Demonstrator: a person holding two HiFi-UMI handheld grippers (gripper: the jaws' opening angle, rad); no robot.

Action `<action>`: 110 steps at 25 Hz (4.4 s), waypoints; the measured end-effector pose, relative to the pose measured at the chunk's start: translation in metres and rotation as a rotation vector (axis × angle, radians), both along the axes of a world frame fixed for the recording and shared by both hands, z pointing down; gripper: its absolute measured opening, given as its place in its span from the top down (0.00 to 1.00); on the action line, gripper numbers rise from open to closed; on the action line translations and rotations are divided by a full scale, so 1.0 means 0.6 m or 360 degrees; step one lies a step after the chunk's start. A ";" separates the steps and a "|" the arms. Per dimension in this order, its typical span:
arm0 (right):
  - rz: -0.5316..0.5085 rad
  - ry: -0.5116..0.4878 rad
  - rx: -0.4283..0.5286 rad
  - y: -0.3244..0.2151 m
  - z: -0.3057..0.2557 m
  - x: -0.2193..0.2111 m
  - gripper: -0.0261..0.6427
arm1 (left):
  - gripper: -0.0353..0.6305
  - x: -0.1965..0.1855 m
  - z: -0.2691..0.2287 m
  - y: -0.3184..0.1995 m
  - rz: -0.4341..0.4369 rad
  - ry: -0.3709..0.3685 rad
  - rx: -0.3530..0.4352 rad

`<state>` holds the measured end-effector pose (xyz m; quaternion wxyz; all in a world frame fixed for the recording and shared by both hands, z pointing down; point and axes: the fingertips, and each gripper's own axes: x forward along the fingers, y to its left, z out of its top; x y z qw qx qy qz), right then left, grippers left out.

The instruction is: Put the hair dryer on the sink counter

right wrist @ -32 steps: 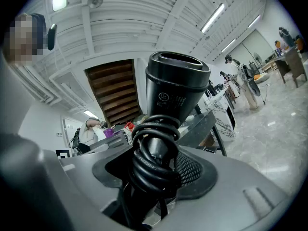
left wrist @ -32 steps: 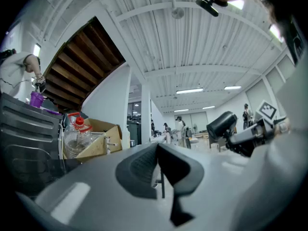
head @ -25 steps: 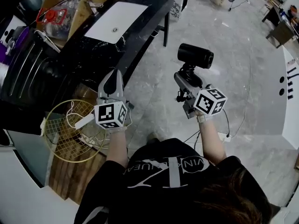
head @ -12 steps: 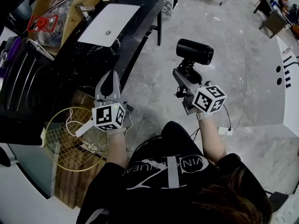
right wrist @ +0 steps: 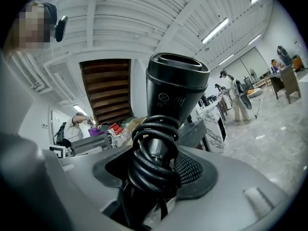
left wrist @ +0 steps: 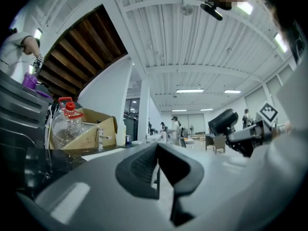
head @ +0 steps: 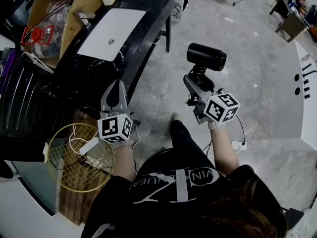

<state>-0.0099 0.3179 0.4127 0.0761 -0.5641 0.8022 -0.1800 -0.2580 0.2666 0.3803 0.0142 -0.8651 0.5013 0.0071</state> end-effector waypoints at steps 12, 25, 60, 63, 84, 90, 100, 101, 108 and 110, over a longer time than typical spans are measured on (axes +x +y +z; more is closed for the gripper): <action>-0.0079 0.0004 0.0005 -0.207 -0.019 0.113 0.55 | 0.95 0.123 -0.030 -0.194 -0.0060 -0.0023 0.0024; -0.0209 0.0025 -0.0043 -0.350 0.006 0.203 0.55 | 0.95 0.238 -0.020 -0.328 -0.0132 -0.0027 0.0032; -0.0440 -0.0026 -0.0153 -0.838 0.022 0.152 0.55 | 0.95 0.251 -0.052 -0.806 -0.0172 0.0212 -0.0043; -0.0464 -0.0076 -0.0186 -0.877 0.029 0.138 0.55 | 0.95 0.244 -0.040 -0.841 -0.0182 0.0216 -0.0065; -0.0628 -0.0219 -0.0667 -1.080 0.110 0.066 0.55 | 0.95 0.235 0.037 -0.973 -0.0341 0.0057 -0.0195; -0.0739 -0.0311 -0.0802 -1.137 0.122 0.036 0.55 | 0.95 0.230 0.028 -1.021 -0.0431 0.0082 -0.0173; -0.0884 -0.0394 -0.0971 -1.215 0.145 0.003 0.55 | 0.95 0.221 0.029 -1.076 -0.0548 0.0097 -0.0189; -0.0895 -0.0399 -0.0982 -1.219 0.147 0.000 0.55 | 0.95 0.219 0.031 -1.078 -0.0558 0.0096 -0.0193; -0.0952 -0.0417 -0.1070 -1.250 0.150 -0.019 0.55 | 0.95 0.208 0.036 -1.091 -0.0613 0.0099 -0.0210; -0.0971 -0.0410 -0.1098 -1.254 0.150 -0.022 0.55 | 0.95 0.204 0.036 -1.092 -0.0627 0.0097 -0.0207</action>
